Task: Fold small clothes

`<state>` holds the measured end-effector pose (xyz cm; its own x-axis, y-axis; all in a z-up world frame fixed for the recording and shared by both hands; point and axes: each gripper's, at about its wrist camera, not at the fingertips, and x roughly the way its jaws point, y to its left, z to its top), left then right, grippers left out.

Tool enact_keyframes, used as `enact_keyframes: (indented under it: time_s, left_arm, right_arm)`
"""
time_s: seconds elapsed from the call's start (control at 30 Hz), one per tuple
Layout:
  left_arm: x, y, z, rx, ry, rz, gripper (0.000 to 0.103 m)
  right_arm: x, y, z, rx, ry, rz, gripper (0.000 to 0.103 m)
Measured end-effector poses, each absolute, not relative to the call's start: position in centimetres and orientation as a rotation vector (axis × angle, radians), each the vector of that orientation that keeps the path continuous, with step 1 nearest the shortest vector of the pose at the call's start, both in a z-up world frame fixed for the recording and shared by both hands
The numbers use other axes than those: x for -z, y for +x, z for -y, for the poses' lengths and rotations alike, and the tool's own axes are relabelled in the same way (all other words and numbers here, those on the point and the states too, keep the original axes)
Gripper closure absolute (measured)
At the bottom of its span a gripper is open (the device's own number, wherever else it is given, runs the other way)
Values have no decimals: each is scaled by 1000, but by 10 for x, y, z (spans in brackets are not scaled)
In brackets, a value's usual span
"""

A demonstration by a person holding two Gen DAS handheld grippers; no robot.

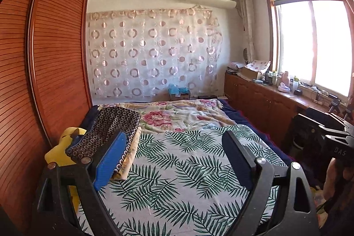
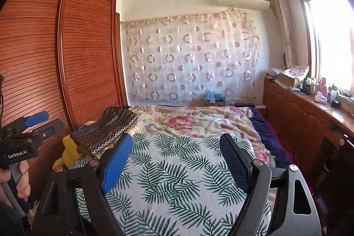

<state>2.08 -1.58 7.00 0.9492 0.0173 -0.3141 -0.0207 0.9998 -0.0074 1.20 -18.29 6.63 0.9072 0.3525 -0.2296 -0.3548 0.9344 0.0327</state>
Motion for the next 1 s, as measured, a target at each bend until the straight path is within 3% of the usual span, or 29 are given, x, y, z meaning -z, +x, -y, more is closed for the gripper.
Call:
enact_keyframes:
  time_s: [1.0]
  left_arm:
    - [-68,20,13,-17,-15,-324,14]
  right_arm:
    - [-69,17,195,-370,-16,-240,20]
